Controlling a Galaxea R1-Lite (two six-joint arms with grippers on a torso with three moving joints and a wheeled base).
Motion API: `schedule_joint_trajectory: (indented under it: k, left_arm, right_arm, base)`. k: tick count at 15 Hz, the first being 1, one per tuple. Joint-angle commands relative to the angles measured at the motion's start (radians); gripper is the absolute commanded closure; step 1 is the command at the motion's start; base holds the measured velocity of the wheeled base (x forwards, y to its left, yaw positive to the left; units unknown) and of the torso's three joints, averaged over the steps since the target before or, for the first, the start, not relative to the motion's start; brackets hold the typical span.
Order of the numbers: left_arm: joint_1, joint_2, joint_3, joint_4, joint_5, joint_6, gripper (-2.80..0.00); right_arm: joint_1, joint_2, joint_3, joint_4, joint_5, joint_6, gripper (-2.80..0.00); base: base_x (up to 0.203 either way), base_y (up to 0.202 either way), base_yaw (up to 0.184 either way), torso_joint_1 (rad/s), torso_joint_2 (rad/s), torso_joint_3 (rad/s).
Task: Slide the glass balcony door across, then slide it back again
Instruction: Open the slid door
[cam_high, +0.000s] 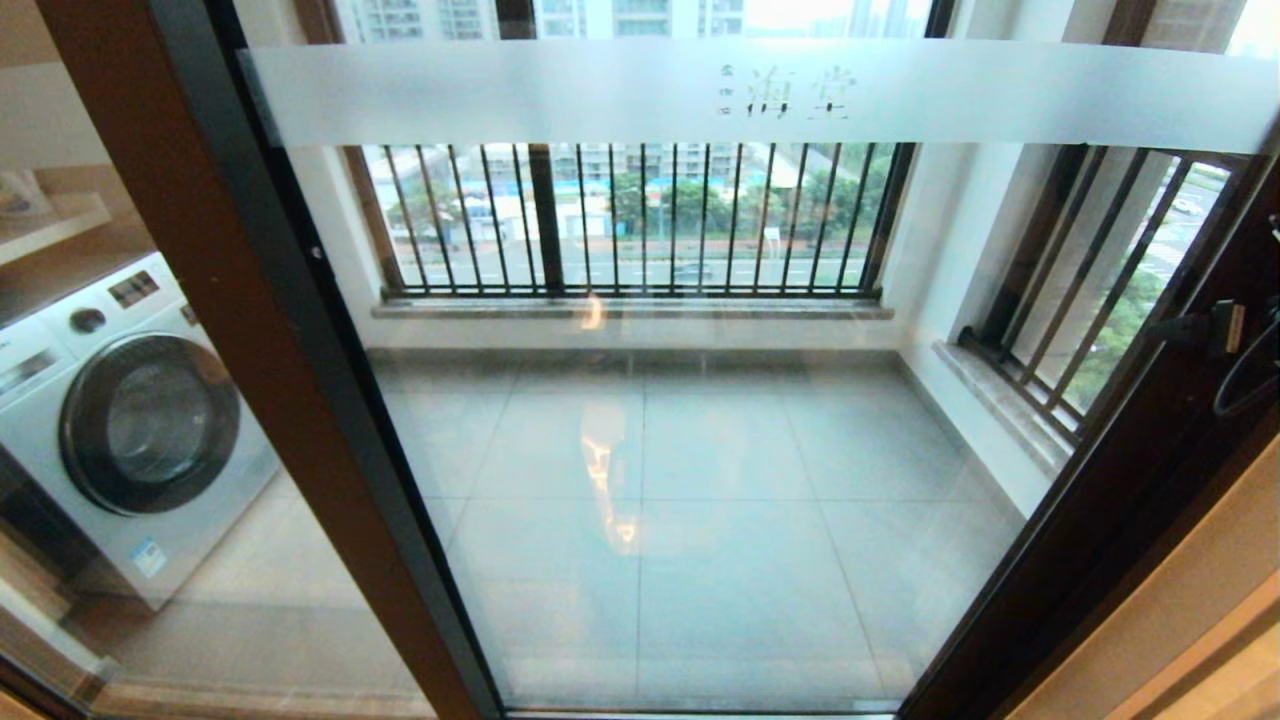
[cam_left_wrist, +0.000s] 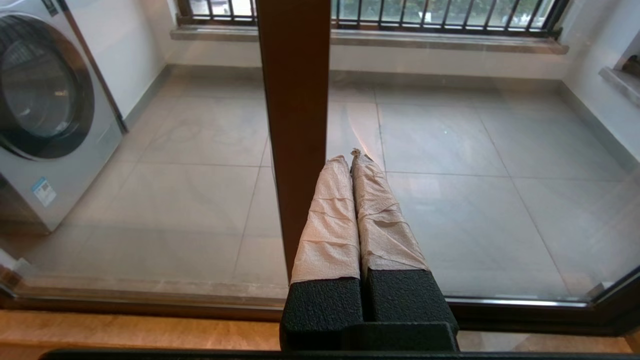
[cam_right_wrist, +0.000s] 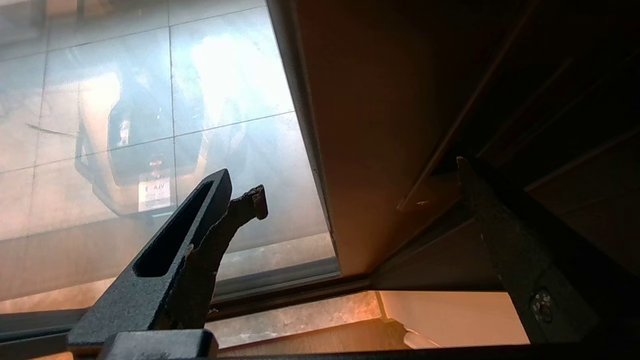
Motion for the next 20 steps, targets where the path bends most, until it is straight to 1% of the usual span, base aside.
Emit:
schedule_joint_trajectory:
  k: [1, 5, 9, 14, 20]
  left_arm:
    - [0.000, 0.001, 0.000, 0.000, 0.000, -0.001, 0.00]
    - [0.000, 0.001, 0.000, 0.000, 0.000, -0.001, 0.00]
    - [0.000, 0.001, 0.000, 0.000, 0.000, -0.001, 0.00]
    - [0.000, 0.001, 0.000, 0.000, 0.000, -0.001, 0.00]
    - [0.000, 0.001, 0.000, 0.000, 0.000, -0.001, 0.00]
  right_arm:
    - [0.001, 0.013, -0.007, -0.009, 0.005, 0.002, -2.80]
    - [0.020, 0.015, 0.004, -0.062, 0.020, 0.013, -2.80]
    - [0.035, 0.004, 0.015, -0.062, 0.019, 0.032, -2.80]
    - [0.054, -0.017, 0.050, -0.062, 0.020, 0.033, -2.80]
    - [0.047, -0.011, 0.043, -0.065, 0.015, 0.028, -2.80]
  base:
    - [0.000, 0.000, 0.000, 0.000, 0.00, 0.000]
    - [0.000, 0.000, 0.000, 0.000, 0.00, 0.000]
    - [0.000, 0.000, 0.000, 0.000, 0.00, 0.000]
    - [0.000, 0.000, 0.000, 0.000, 0.00, 0.000]
    - [0.000, 0.000, 0.000, 0.000, 0.00, 0.000]
